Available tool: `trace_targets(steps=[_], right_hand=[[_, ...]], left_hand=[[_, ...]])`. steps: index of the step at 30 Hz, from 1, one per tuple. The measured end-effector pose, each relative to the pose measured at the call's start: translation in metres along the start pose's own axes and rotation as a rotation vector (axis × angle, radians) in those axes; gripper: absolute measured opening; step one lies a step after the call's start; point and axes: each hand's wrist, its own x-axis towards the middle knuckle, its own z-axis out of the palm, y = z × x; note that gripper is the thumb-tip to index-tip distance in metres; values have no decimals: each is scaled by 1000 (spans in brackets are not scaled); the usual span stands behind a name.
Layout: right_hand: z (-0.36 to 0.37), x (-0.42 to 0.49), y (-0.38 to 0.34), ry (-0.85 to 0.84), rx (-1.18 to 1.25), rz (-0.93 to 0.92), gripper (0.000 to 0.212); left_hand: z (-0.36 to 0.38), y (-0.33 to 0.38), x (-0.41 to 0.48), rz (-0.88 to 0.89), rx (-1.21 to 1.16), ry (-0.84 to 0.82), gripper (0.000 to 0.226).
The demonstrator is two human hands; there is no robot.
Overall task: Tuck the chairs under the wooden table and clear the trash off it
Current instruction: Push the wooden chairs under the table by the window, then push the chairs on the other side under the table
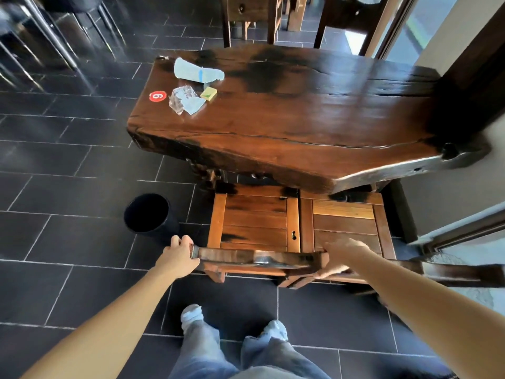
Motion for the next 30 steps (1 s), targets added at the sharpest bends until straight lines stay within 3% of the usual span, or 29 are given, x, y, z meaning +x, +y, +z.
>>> trace_targets(steps=[3, 6, 11, 13, 18, 22, 30], right_hand=[[-7, 24, -1, 3, 24, 57, 125], [-27, 13, -38, 0, -16, 95, 101], [-60, -10, -179, 100, 130, -230, 64], [-77, -16, -240, 225, 72, -364, 54], [-126, -12, -369, 532, 106, -537, 66], [-167, -12, -449, 636, 171, -604, 67], [-270, 12, -560, 764, 129, -678, 68]], left_hand=[[-6, -9, -3, 104, 56, 19, 40], [-18, -15, -2, 185, 50, -17, 41], [-54, -69, 11, 174, -388, 8, 36], [-70, -112, 15, 182, -391, 78, 41], [-123, -228, 40, 241, -71, 339, 63], [-170, -286, 33, 161, -107, 508, 70], [-237, -390, 64, -44, -127, 561, 81]])
